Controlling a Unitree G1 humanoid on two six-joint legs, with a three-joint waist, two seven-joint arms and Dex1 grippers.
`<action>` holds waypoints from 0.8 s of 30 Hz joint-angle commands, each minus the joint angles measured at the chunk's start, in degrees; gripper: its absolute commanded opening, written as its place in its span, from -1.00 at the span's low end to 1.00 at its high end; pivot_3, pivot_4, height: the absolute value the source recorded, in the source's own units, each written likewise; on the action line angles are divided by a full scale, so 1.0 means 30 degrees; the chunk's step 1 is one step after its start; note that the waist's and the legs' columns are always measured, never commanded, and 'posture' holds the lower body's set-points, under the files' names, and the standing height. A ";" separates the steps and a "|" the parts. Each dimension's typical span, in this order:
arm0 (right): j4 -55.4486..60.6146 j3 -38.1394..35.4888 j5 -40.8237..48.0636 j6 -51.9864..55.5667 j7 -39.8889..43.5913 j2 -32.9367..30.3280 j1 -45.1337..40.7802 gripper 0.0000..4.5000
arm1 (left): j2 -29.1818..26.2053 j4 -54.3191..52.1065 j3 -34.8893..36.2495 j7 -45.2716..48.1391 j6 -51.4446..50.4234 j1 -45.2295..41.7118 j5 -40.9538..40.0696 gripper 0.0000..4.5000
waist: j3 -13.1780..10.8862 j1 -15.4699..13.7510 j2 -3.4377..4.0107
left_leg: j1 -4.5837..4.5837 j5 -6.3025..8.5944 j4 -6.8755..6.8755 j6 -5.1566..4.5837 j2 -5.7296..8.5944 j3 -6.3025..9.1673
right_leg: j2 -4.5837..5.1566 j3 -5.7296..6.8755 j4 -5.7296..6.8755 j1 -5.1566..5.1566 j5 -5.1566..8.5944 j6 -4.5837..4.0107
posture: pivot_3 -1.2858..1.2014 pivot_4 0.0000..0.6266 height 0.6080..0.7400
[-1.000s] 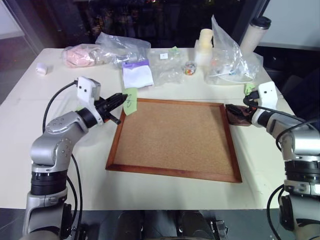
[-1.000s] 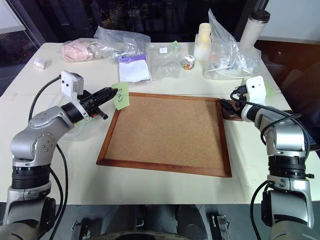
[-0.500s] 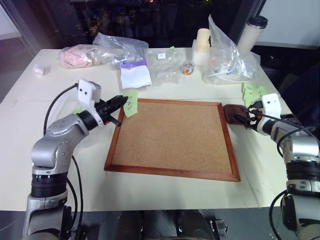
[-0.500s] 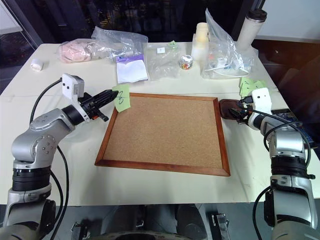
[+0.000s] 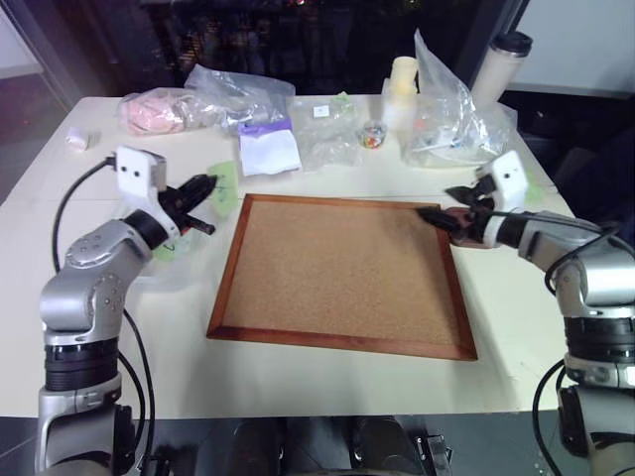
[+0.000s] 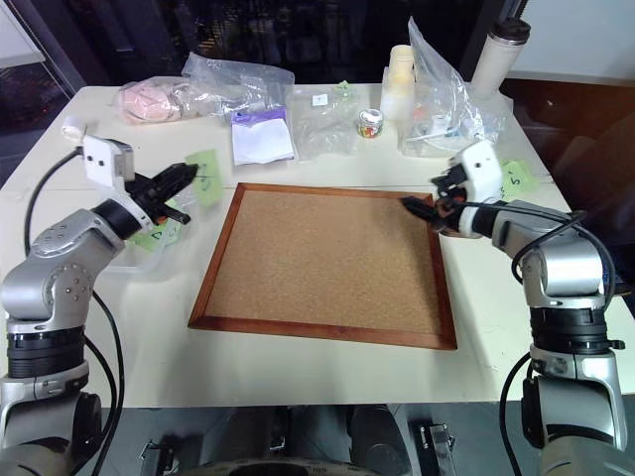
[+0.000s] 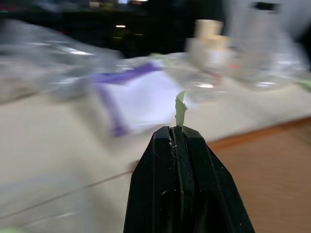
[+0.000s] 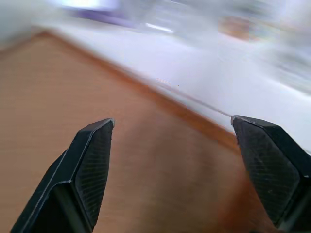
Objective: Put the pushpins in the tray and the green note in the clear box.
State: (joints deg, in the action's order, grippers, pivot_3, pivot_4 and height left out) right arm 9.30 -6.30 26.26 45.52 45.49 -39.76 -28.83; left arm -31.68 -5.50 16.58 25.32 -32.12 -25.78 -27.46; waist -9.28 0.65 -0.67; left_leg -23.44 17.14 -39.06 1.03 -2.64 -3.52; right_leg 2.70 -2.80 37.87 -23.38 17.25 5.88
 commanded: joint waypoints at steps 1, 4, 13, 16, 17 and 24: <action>0.3468 0.0449 0.2277 0.0874 0.1813 -0.0482 0.0382 0.77 | -0.0554 0.1019 0.1248 -0.1546 0.1146 -0.0922 0.1148 -1.00 | -0.0008 -0.0026 -0.0014 | -0.0002 0.0000 -0.0001 -0.0001 0.0000 0.0002 | 0.0001 0.0001 0.0000 0.0000 0.0000 0.0000 | 0.03 -0.52 1.00; 0.4212 0.1284 0.2113 0.0707 0.2192 -0.0760 0.0547 0.77 | -0.0638 0.2104 0.1573 -0.2451 0.1398 -0.1172 0.1787 -1.00 | -0.0009 -0.0019 -0.0017 | -0.0005 0.0001 -0.0011 -0.0001 0.0004 0.0009 | 0.0017 0.0012 0.0000 0.0006 -0.0001 0.0001 | 0.03 -0.52 1.00; 0.3569 0.1993 0.1366 -0.0122 0.1660 -0.0705 0.0575 0.80 | -0.0657 0.2862 0.2207 -0.2381 -0.0084 -0.0013 0.1139 -0.15 | -0.0014 0.0056 -0.0032 | -0.0004 0.0000 -0.0016 0.0001 -0.0002 0.0006 | 0.0003 0.0013 0.0009 -0.0002 0.0000 0.0000 | 0.03 -0.52 1.00; 0.3378 0.1993 0.1145 -0.0387 0.1608 -0.0784 0.0748 0.80 | -0.0603 0.2394 0.2402 -0.2119 -0.0213 -0.0093 0.0608 0.52 | -0.0033 0.0029 -0.0065 | -0.0004 -0.0001 -0.0016 0.0002 -0.0005 0.0009 | 0.0001 0.0016 0.0016 -0.0006 0.0000 0.0000 | 0.03 -0.52 1.00; 0.3274 0.1974 0.1103 -0.0465 0.1631 -0.0811 0.0806 0.80 | -0.0582 0.2101 0.2344 -0.1874 -0.0264 -0.0157 0.0337 0.78 | -0.0036 0.0000 -0.0069 | -0.0004 -0.0001 -0.0017 0.0002 -0.0007 0.0009 | 0.0004 0.0016 0.0015 -0.0005 0.0000 0.0000 | 0.03 -0.52 1.00; 0.2479 0.1572 0.0735 -0.0952 0.1816 -0.1389 0.1369 0.80 | -0.0661 -0.1225 0.1182 0.0976 -0.1628 -0.0115 -0.2259 0.98 | -0.0042 0.0010 -0.0080 | -0.0005 -0.0001 -0.0018 0.0004 0.0000 0.0005 | 0.0028 0.0017 0.0013 0.0003 0.0000 0.0000 | 0.03 -0.52 1.00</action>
State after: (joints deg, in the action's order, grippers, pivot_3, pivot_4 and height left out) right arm 16.23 0.37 28.56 43.81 50.73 -43.22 -24.56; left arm -32.81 -5.06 20.66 25.96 -36.07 -25.25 -31.51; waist -9.41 0.68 -0.91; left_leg -23.45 17.13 -39.11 1.04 -2.64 -3.51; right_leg 2.78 -2.75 37.91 -23.37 17.25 5.88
